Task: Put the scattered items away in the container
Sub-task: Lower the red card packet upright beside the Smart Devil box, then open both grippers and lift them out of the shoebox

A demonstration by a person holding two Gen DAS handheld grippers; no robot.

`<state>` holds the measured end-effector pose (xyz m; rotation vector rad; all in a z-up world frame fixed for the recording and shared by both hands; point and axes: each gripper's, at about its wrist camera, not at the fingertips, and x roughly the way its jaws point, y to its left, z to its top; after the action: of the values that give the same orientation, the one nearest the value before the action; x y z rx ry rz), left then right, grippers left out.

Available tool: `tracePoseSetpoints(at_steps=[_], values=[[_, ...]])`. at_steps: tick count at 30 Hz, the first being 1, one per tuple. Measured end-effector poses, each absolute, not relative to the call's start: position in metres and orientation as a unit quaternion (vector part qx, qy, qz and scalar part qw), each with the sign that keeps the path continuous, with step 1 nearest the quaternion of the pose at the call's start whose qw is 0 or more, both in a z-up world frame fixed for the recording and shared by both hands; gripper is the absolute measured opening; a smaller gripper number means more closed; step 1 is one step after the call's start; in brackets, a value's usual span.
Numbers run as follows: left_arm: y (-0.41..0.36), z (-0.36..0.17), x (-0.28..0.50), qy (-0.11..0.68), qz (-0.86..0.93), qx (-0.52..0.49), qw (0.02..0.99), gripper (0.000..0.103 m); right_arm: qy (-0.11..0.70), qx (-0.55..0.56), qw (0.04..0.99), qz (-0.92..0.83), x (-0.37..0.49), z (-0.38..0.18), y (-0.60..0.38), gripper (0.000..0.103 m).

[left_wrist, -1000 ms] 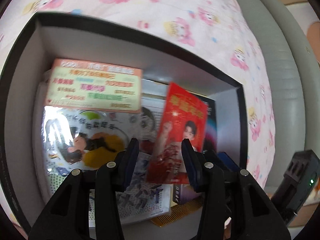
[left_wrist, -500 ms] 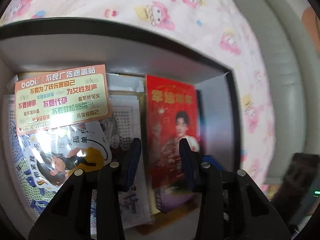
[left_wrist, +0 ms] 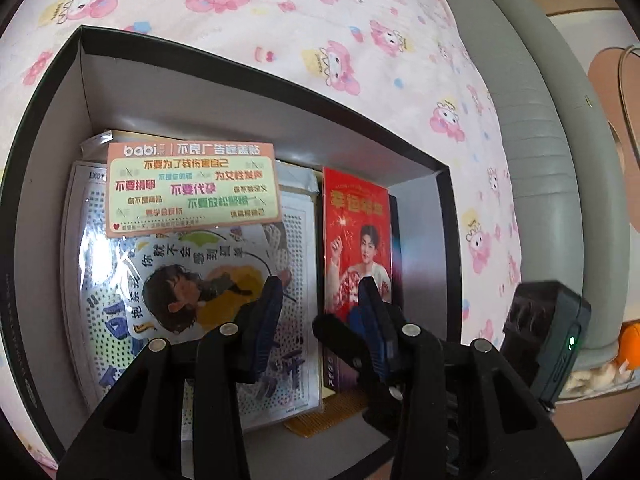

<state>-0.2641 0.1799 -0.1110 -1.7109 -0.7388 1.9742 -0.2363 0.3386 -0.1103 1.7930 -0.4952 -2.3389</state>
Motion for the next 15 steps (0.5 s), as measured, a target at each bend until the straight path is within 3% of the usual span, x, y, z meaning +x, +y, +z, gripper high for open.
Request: tracePoseSetpoints(at_steps=[6,9,15], values=[[0.183,-0.103,-0.264,-0.238,0.722,-0.610,0.223,0.039,-0.131,0.589,-0.028,-0.797,-0.234,-0.108,0.357,0.043],[0.183,-0.095,-0.259,-0.212,0.737,-0.600,0.227,0.039,-0.149,0.585,-0.011,-0.797,-0.231,-0.105,0.356,0.043],[0.179,-0.079,-0.243,-0.162,0.769,-0.578,0.218,0.039,-0.102,0.558,0.008,-0.824,-0.219,-0.084,0.328,0.044]])
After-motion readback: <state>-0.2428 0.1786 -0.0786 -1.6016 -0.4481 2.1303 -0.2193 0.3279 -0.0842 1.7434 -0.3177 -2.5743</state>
